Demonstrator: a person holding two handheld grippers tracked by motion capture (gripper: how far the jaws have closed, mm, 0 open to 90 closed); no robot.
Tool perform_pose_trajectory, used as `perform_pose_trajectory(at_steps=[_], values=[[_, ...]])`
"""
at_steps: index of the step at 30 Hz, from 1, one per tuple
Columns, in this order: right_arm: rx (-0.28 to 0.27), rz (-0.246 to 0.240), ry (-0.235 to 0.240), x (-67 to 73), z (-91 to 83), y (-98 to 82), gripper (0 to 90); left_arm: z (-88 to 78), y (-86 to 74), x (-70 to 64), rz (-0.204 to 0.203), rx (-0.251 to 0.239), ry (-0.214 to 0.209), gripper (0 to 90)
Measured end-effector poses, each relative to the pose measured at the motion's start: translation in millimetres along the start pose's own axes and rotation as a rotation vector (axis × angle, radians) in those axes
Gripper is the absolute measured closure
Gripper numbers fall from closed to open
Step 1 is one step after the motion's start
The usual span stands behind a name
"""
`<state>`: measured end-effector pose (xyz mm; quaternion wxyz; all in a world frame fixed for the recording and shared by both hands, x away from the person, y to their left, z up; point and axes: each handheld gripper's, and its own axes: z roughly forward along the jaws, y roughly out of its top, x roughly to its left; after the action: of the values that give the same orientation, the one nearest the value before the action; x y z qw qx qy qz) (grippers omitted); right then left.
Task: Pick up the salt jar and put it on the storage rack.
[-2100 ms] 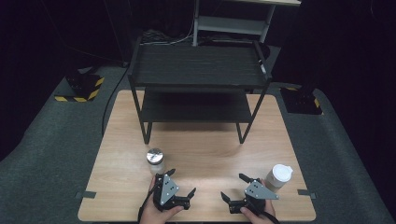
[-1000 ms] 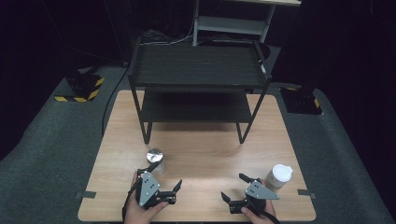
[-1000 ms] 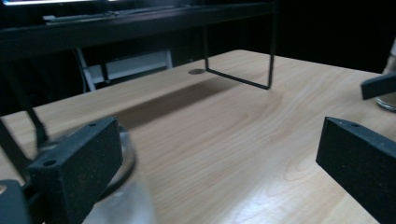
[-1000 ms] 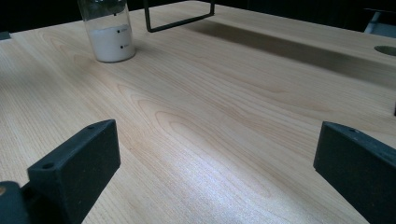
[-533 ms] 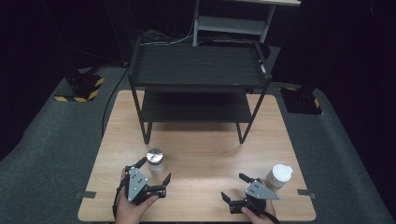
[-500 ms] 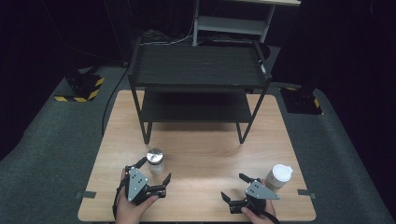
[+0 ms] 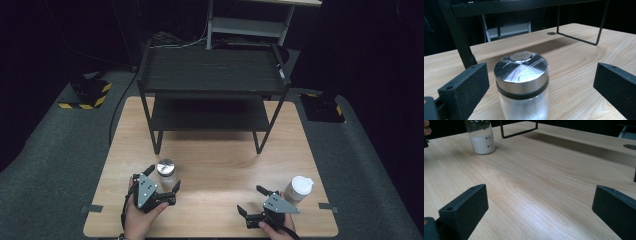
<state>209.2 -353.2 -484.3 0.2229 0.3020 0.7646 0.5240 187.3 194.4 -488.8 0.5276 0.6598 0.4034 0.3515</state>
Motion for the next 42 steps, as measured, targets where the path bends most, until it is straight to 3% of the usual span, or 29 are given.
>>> perform_pose_trajectory(at_steps=[11, 22, 24, 33, 42], values=[[0.018, -0.012, -0.035, 3.7, 0.5, 2.9, 0.3, 11.1, -6.9, 6.8, -0.06, 0.019, 0.009, 3.8], [0.013, -0.005, -0.043, 3.3, -3.4, 0.7, 0.3, 15.3, -9.9, 7.7, -0.048, 0.008, 0.004, 17.5], [0.012, -0.003, -0.045, 3.3, -4.3, 0.2, 0.3, 16.0, -10.8, 7.9, -0.068, -0.002, 0.004, 19.2], [0.009, 0.004, -0.056, 4.3, -7.0, -1.1, 0.3, 18.0, -11.0, 10.7, -0.077, -0.012, 0.013, 31.3], [0.012, -0.004, -0.053, 4.3, -6.7, -0.7, 0.3, 19.4, -9.4, 7.2, -0.069, -0.006, 0.026, 32.2]])
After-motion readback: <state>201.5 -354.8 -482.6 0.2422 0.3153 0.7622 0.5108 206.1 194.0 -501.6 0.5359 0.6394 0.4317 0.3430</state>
